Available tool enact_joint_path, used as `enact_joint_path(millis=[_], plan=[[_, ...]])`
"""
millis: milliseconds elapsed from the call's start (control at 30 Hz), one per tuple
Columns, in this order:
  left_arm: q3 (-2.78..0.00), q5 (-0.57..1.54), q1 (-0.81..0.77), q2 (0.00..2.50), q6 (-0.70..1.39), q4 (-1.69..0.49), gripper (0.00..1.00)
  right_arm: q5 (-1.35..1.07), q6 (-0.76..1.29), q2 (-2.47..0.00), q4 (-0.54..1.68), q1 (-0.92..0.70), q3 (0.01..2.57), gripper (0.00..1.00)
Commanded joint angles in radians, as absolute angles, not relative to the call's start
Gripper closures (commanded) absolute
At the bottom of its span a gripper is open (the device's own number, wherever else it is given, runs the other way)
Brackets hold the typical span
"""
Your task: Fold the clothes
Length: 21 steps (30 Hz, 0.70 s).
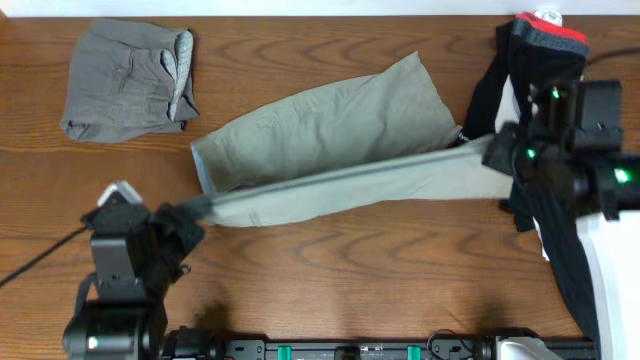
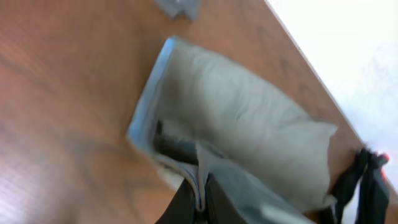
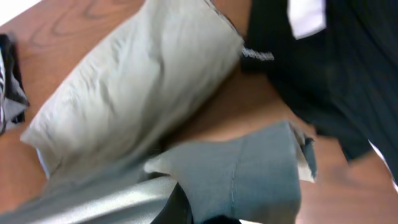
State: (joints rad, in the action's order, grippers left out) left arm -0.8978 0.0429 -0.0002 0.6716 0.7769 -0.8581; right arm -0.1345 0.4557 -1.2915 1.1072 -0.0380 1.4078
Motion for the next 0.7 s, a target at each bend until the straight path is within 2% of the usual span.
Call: enact_joint_path(millis=[0,167,433,667], plan=[[-0.891,-0.152,0.017,0.749,0.752,-0.759,0.94,0.025,0.419,-1.378,1.029,-0.014,1.413,0.99],[-0.891,-0.152,0.017,0.929,0.751,-0.537,0.94,0.018,0.353,-1.510,0.831,-0.014,1.413,0.99],[-0.891,-0.175,0.017,1.235,0.752,-0.309,0.94,-0.016,0.350,-1.708,0.581,-0.031,1.413,0.99],[-0.891,-0.184,0.017,1.371,0.725,-0.075,0.94,-0.016,0.350,-1.852,0.378,-0.062,1.413,0.99]])
